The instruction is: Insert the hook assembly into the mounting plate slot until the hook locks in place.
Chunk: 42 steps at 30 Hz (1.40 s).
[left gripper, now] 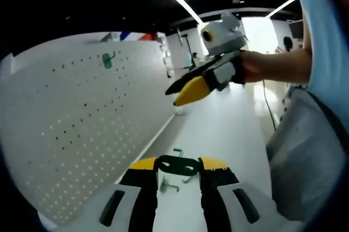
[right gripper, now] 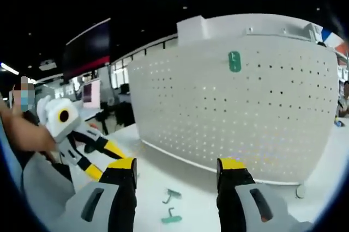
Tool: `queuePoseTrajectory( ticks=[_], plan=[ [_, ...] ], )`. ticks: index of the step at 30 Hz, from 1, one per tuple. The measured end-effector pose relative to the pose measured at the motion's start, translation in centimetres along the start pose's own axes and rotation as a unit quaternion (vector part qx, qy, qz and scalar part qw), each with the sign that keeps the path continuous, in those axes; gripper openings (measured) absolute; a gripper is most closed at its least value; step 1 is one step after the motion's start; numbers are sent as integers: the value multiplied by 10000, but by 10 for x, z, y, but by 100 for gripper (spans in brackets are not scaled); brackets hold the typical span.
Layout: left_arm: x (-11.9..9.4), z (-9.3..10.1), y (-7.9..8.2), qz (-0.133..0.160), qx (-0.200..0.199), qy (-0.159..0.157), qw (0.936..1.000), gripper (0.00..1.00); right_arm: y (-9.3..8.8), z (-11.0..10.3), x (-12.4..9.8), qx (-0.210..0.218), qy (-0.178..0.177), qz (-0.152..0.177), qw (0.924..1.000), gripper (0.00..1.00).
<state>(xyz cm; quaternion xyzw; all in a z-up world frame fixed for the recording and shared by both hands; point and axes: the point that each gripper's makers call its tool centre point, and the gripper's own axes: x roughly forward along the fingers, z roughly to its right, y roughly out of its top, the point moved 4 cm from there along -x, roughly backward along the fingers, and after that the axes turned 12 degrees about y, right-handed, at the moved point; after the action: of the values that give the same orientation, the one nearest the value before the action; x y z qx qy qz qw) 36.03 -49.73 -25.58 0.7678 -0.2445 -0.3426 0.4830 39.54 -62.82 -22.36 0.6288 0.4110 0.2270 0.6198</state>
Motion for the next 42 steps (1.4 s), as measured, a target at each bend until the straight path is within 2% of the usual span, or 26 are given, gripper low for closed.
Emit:
queuePoseTrajectory(
  ticks=[17, 26, 33, 42],
  plan=[
    [0, 2, 13, 176, 106, -54, 9998, 29, -17, -23, 10, 360, 674, -384, 9963, 35],
    [-1, 6, 20, 284, 99, -92, 9995, 29, -20, -35, 11, 837, 1143, -457, 9889, 19],
    [-1, 10, 24, 359, 115, -104, 9992, 29, -24, -40, 12, 950, 1271, -576, 9857, 14],
    [-3, 12, 29, 469, 140, -130, 9987, 29, -23, -44, 11, 1380, 1563, -448, 9770, 9]
  ],
)
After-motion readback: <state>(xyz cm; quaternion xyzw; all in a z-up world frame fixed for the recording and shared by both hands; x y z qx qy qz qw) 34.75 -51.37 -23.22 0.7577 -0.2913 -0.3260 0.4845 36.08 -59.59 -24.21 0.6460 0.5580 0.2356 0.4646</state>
